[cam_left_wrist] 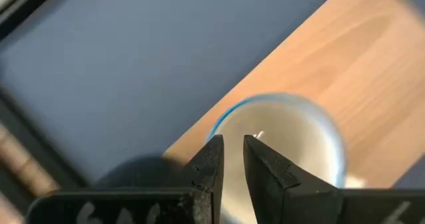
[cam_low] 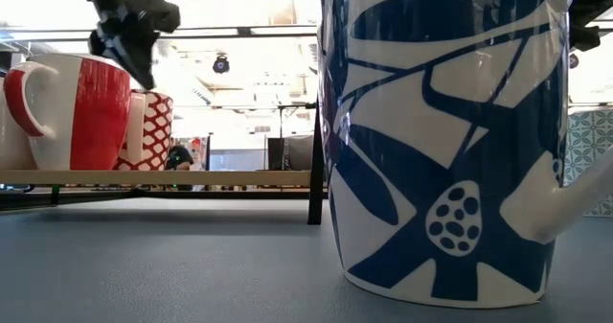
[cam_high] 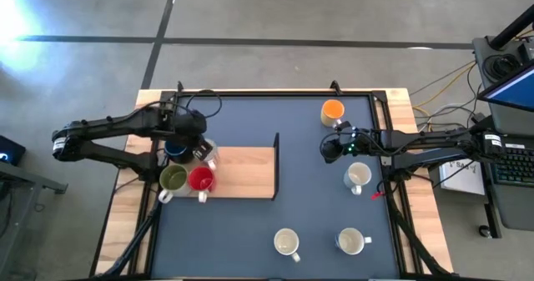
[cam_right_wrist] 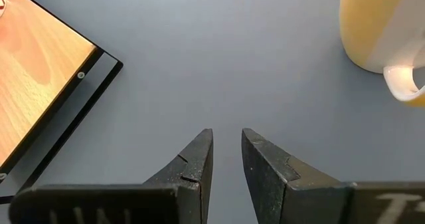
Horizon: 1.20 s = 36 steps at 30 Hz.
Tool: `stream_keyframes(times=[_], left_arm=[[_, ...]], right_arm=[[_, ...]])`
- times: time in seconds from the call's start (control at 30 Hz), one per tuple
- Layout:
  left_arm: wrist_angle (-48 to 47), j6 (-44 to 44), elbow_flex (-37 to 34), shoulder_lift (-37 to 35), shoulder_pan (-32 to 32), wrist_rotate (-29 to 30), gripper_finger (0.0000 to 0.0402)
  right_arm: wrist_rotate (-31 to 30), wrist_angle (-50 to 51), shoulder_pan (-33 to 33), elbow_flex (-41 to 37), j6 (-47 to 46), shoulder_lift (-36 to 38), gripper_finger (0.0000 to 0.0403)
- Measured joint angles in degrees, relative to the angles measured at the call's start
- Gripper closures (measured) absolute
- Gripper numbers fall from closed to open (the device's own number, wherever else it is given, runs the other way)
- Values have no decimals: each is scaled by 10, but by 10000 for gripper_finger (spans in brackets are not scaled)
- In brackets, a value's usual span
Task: Place coffee mugs
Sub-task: Put the white red patterned mug on the shelf, then move the yellow mug to the bottom right side of the shelf
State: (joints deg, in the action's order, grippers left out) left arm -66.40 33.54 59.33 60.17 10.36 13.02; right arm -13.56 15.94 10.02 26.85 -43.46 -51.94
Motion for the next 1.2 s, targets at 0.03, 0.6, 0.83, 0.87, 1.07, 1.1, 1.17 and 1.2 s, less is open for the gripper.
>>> stream_keyframes(times=[0.03,0.6,0.83,0.87,1.07,1.1,1.17,1.2], left_arm=[[18,-6,0,-1,-3,0,361],[403,-66,0,25,-6,10,361],[626,-124,0,51,-6,-9,361],[649,-125,0,55,-6,-17,361],[719,-122,1,80,-15,-31,361],[722,-120,1,83,-17,-31,361],[730,-115,1,92,-22,-31,361],[732,-115,0,96,-24,-31,361]], right_arm=[[0,0,0,0,0,0,335],[0,0,0,0,0,0,335],[37,0,14,0,0,0,335],[38,0,14,0,0,0,335],[36,-10,14,0,1,0,335],[31,-22,14,0,1,0,335],[23,-39,14,0,11,0,335],[7,-52,14,0,32,-1,335]])
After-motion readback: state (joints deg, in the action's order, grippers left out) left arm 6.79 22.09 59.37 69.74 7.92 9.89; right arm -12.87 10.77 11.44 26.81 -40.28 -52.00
